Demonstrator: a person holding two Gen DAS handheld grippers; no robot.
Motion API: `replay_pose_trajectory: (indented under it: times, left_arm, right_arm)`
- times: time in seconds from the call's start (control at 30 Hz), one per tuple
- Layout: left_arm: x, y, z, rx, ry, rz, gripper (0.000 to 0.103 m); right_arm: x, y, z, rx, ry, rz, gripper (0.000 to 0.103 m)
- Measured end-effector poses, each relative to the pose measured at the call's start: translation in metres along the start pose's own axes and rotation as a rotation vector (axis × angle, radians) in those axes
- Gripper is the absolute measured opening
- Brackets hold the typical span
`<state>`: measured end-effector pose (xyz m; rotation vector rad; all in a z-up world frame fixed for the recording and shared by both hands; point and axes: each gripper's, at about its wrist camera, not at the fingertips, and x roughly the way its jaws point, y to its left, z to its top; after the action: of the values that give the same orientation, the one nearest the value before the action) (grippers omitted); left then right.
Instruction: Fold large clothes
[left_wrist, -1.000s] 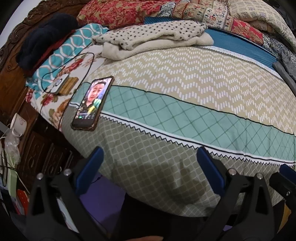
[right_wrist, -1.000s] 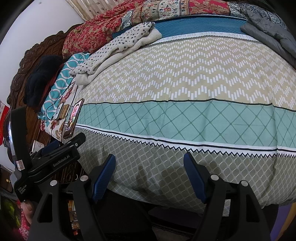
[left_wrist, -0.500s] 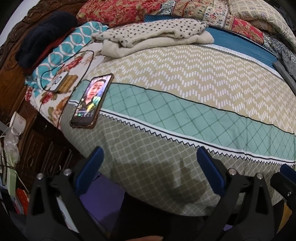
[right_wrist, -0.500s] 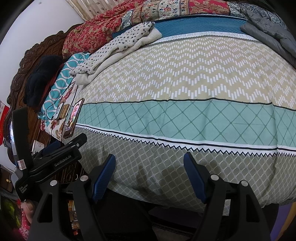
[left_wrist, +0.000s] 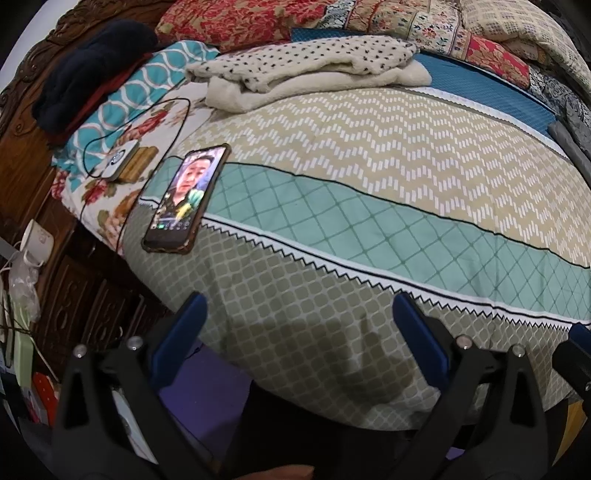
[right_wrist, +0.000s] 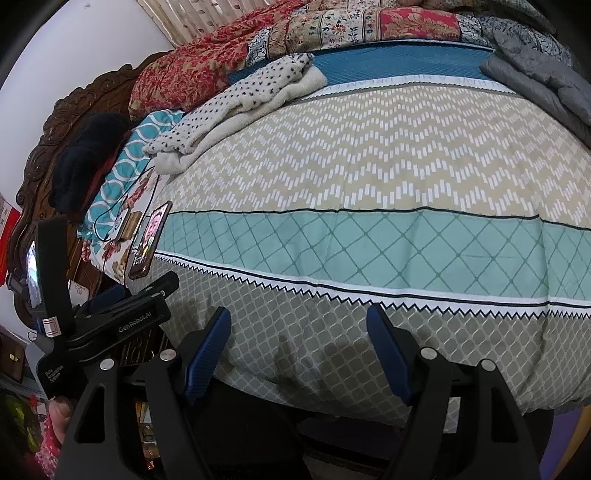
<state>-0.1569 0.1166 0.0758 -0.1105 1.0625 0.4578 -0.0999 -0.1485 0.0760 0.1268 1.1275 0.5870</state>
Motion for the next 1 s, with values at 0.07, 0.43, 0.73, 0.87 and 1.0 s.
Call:
replay_pose_trajectory:
  times: [0.07,0.43,0.73,0.87,1.0]
  left_arm:
    - [-0.0005,0.0007,0.0003,-0.002,-0.002,0.002,0.097]
    - [-0.0037,0.0018,0.0011,-0.007,-0.014,0.013,0.097]
    - [-0.0069,0.0030,0.0031,-0.010,-0.028,0.021,0.097]
    - [-0.0076,0.0025,0.0035,-0.009,-0.031,0.022,0.097]
    - [-0.0098,0.0023,0.0052,-0.006,-0.042,0.026,0.097]
  right_arm:
    - [-0.0002,0.0001,-0.0001,0.001,0.001,0.000,0.063]
    - [-0.0017,-0.0004,-0.0007,0.003,0.003,0.001,0.063]
    - [-0.0017,-0.0009,-0.0003,0.002,0.002,0.001,0.063]
    - [-0.0017,-0.0013,-0.0002,0.003,0.003,0.002,0.063]
    - [-0.0018,-0.0018,0.0001,0.001,0.003,0.002,0.063]
